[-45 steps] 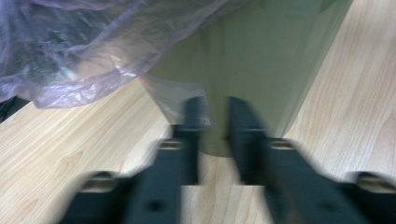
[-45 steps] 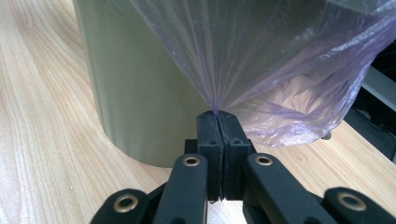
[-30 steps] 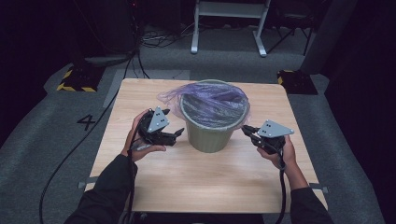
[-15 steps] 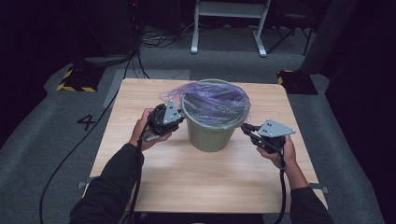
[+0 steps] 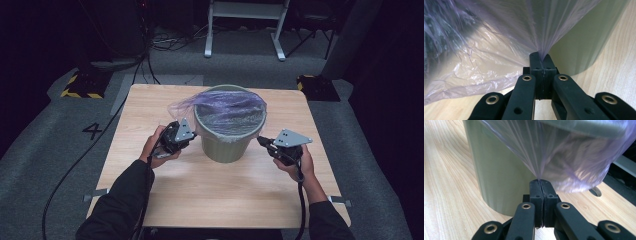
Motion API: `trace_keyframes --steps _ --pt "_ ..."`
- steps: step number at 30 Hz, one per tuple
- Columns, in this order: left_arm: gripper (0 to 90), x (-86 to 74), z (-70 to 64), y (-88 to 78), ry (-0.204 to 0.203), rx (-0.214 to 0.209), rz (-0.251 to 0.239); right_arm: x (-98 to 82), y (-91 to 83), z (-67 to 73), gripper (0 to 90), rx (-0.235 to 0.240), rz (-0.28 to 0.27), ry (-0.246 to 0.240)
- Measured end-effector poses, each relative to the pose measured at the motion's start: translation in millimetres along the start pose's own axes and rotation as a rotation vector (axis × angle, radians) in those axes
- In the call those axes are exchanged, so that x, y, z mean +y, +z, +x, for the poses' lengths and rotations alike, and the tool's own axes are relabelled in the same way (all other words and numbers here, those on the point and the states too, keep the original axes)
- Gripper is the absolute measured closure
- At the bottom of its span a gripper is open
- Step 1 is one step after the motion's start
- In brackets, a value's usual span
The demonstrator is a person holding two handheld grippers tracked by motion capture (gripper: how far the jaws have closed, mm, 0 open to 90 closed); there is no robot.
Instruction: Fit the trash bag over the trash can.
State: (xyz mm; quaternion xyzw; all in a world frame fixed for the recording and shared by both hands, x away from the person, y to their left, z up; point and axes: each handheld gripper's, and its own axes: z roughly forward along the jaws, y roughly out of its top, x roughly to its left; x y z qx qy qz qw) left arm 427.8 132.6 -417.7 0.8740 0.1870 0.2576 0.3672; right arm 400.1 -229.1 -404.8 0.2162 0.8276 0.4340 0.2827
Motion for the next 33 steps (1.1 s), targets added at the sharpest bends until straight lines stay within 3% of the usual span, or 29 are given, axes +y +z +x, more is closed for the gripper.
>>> trace_keyframes --steps 4,8,11,14,16,20,24,26,27,29,33 --pt "90.0 -2.6 -3.0 3.2 0.006 -0.006 -0.003 -3.1 6.5 -0.9 90.0 0.008 -0.012 0.036" --pt "90.0 -3.7 -7.2 3.6 0.011 -0.014 -0.009 -6.7 9.0 1.5 90.0 0.007 -0.024 0.042" --pt "90.0 -6.9 -12.9 -1.9 0.017 -0.012 -0.031 -10.3 7.1 5.0 90.0 0.018 -0.033 0.036" --pt "90.0 -12.7 -15.9 -8.2 0.007 -0.01 -0.049 -19.1 0.7 7.6 90.0 0.035 -0.066 0.063" --pt "90.0 -16.4 -14.7 -8.7 0.01 -0.015 -0.036 -21.7 1.6 7.7 90.0 0.036 -0.057 0.066" --pt "90.0 -21.0 -13.4 -2.8 0.027 0.015 0.006 -29.0 8.1 7.3 90.0 0.025 -0.022 0.077" --pt "89.6 -22.0 -8.5 -0.6 -0.024 0.014 -0.011 -32.9 14.4 1.8 90.0 0.01 -0.039 0.126" --pt "85.2 -24.7 -7.8 1.2 -0.039 0.008 -0.004 -35.5 19.5 -0.3 90.0 -0.009 -0.013 0.127" --pt "77.6 -26.2 -7.9 1.6 -0.047 0.015 -0.002 -38.0 21.8 -1.3 90.0 -0.023 -0.005 0.135" --pt "77.3 -29.9 -8.0 -1.1 -0.066 0.021 -0.012 -38.5 21.3 -1.2 90.0 -0.031 -0.008 0.139" --pt "63.5 -35.3 -14.8 -15.2 -0.084 0.041 -0.045 -41.2 15.2 -2.1 89.8 -0.045 -0.034 0.166"
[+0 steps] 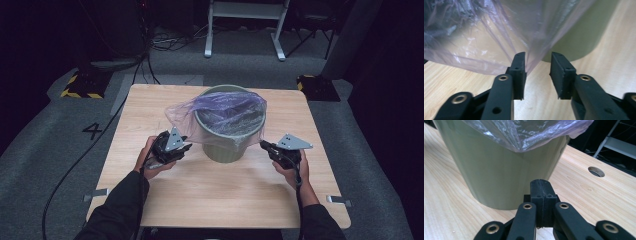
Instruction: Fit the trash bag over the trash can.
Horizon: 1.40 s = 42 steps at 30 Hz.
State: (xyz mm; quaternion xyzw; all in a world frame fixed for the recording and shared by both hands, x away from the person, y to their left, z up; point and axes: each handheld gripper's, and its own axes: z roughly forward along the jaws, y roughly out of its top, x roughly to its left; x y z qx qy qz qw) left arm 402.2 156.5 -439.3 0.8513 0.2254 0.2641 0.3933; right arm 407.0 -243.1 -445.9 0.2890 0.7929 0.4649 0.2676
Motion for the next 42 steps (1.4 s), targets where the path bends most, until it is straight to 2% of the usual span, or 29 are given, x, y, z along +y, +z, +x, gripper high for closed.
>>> trace_keyframes --steps 1,2,3,4,5,7,10,11,14,17,18,21,25,26,28,32,35,37,38,39,42 --pt "52.9 -1.2 -1.4 -4.6 -0.009 -0.002 -0.007 -1.2 -3.9 -0.8 84.2 0.001 -0.003 -0.001" --pt "52.9 -2.0 -2.3 -9.3 -0.024 -0.011 -0.014 -1.2 -3.9 -0.8 84.2 0.001 -0.003 -0.001" --pt "47.9 -3.1 -2.9 -15.8 -0.036 -0.02 -0.024 -1.7 -6.4 -1.5 82.6 0.004 -0.008 0.006" --pt "44.4 -3.5 -3.1 -20.3 -0.036 -0.015 -0.028 -2.0 -10.0 -2.6 78.8 0.017 -0.016 0.017" --pt "36.7 -4.1 -3.2 -26.2 -0.048 -0.016 -0.044 -1.4 -15.2 -4.7 70.1 0.015 -0.025 0.029" --pt "35.5 -4.4 -0.2 -37.4 -0.067 -0.049 -0.079 -0.9 -18.7 -6.5 67.0 0.018 -0.034 0.038" --pt "26.6 -3.8 5.9 -50.2 -0.117 -0.088 -0.133 2.3 -29.4 -12.9 54.4 0.045 -0.082 0.077" --pt "21.7 -3.3 7.9 -53.6 -0.13 -0.087 -0.143 4.2 -32.7 -14.9 52.0 0.035 -0.09 0.083" --pt "16.6 -2.9 13.7 -63.7 -0.162 -0.096 -0.193 14.0 -43.4 -21.4 46.2 0.02 -0.106 0.079" --pt "16.7 -1.7 20.7 -72.2 -0.179 -0.083 -0.22 20.5 -48.8 -23.9 43.0 0.011 -0.113 0.061" --pt "16.9 -0.5 23.8 -75.0 -0.182 -0.058 -0.225 24.1 -51.8 -25.3 42.4 0.008 -0.119 0.057" --pt "17.2 4.8 35.2 -81.4 -0.198 -0.054 -0.252 36.1 -59.5 -30.1 39.9 -0.006 -0.145 0.046" --pt "18.8 19.7 51.2 -85.8 -0.215 -0.035 -0.277 54.0 -65.4 -34.0 38.7 0.0 -0.167 0.022" --pt "19.7 23.5 54.2 -85.2 -0.216 -0.03 -0.284 62.7 -68.3 -32.7 38.7 -0.001 -0.185 0.003" --pt "19.8 32.3 60.4 -80.4 -0.206 -0.016 -0.273 67.1 -68.4 -32.0 38.7 -0.004 -0.188 -0.004" --pt "22.4 45.6 71.5 -65.1 -0.19 0.011 -0.228 87.0 -56.4 -31.9 38.0 -0.003 -0.153 -0.029" --pt "24.4 52.8 79.8 -52.8 -0.202 -0.001 -0.213 101.4 -45.0 -34.5 38.6 -0.012 -0.143 -0.048" --pt "25.5 55.9 84.3 -45.7 -0.216 -0.002 -0.206 109.7 -37.6 -38.0 38.7 0.004 -0.148 -0.037" --pt "29.6 57.5 87.1 -41.5 -0.215 -0.004 -0.203 116.8 -27.8 -41.6 39.4 0.013 -0.137 -0.038" --pt "29.6 58.3 88.8 -39.1 -0.217 0.005 -0.2 116.8 -27.8 -41.6 39.4 0.013 -0.137 -0.038" --pt "37.9 61.4 96.5 -27.4 -0.229 0.003 -0.169 124.0 -13.7 -47.4 42.9 0.017 -0.105 -0.035"
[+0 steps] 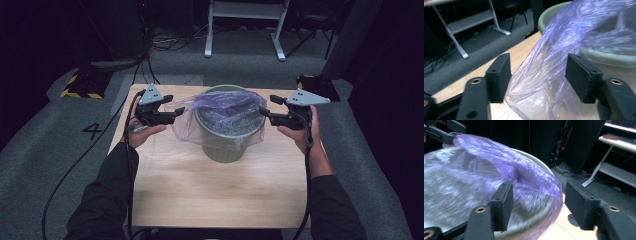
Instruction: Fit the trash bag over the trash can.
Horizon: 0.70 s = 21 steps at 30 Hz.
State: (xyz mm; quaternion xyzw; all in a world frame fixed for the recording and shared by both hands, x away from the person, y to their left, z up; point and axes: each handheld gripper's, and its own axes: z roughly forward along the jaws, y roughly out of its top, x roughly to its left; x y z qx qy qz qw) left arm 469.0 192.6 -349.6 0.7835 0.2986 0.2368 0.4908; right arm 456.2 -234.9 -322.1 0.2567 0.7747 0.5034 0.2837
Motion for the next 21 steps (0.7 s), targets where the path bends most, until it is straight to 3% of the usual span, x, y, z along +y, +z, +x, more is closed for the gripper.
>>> trace_keyframes --steps 2,5,7,9,12,13,14,17,21 --pt "42.6 2.0 3.3 6.8 -0.004 0.001 0.017 5.9 11.7 -5.9 46.1 0.01 0.03 0.016" --pt "48.7 3.8 6.1 14.2 -0.003 0.036 0.04 11.4 19.2 -10.6 48.8 0.018 0.01 0.031" --pt "54.0 4.8 9.2 19.3 -0.013 0.033 0.044 15.0 25.7 -13.5 52.1 0.011 0.015 0.034" --pt "57.3 5.7 12.1 24.4 -0.034 0.022 0.046 17.0 31.8 -15.2 55.4 0.026 0.025 0.028" --pt "66.5 6.3 12.2 33.5 -0.032 0.017 0.052 18.4 40.9 -16.2 63.4 0.055 0.038 0.022" --pt "66.5 6.3 11.9 37.2 -0.029 0.013 0.061 18.4 40.9 -16.2 63.4 0.055 0.038 0.022" --pt "72.4 6.3 11.6 40.9 -0.019 0.01 0.07 18.9 44.5 -16.3 70.6 0.043 0.052 0.011" --pt "76.6 5.7 10.7 51.7 -0.025 0.0 0.093 19.6 49.3 -16.2 77.3 0.042 0.068 -0.003" --pt "81.5 4.4 10.0 64.0 -0.041 -0.009 0.111 18.6 52.9 -19.1 85.2 0.013 0.075 0.015"
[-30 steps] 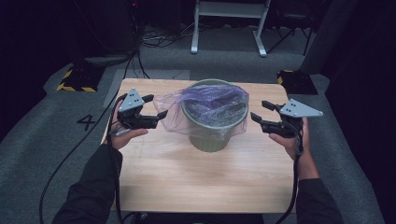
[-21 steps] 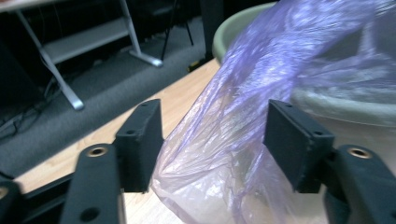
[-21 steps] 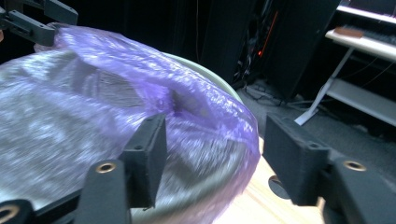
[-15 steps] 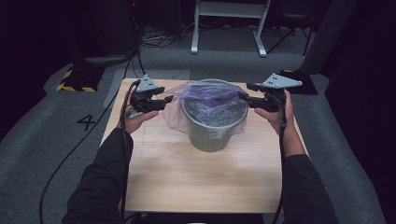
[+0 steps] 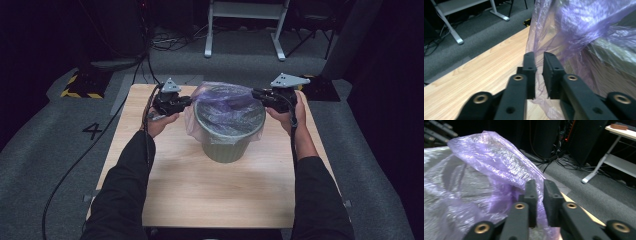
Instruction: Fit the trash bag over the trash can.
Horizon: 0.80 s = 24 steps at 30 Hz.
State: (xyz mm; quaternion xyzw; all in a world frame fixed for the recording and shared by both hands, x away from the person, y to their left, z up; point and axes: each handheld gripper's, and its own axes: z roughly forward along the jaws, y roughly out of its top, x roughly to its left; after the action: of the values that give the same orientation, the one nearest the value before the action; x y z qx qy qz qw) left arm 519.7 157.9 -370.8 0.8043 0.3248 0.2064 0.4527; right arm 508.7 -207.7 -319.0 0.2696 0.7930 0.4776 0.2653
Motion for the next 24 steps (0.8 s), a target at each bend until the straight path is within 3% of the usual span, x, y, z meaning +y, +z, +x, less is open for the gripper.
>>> trace_keyframes --steps 2,6,11,15,19,20,24 --pt "86.6 0.2 -1.7 6.0 -0.001 -0.002 0.012 -2.8 2.1 -6.4 89.5 -0.031 -0.002 0.042" --pt "89.9 -0.8 -4.8 20.2 0.014 -0.004 0.065 -7.0 5.0 -12.5 90.0 -0.064 0.018 0.076" --pt "89.9 -4.8 -7.5 33.1 -0.017 -0.014 0.08 -18.1 9.3 -24.2 90.0 -0.093 0.003 0.186" --pt "90.0 -10.6 -10.0 43.7 -0.036 -0.025 0.105 -29.0 14.6 -29.2 90.0 -0.108 0.023 0.239" --pt "89.9 -19.7 -10.3 53.2 -0.074 -0.037 0.125 -39.1 20.0 -29.8 90.0 -0.122 0.06 0.235" --pt "89.9 -22.3 -11.0 55.2 -0.082 -0.048 0.123 -44.1 22.0 -30.4 90.0 -0.117 0.055 0.254" --pt "89.9 -30.5 -13.8 58.2 -0.096 -0.088 0.116 -49.9 27.3 -25.6 90.0 -0.099 0.071 0.248"
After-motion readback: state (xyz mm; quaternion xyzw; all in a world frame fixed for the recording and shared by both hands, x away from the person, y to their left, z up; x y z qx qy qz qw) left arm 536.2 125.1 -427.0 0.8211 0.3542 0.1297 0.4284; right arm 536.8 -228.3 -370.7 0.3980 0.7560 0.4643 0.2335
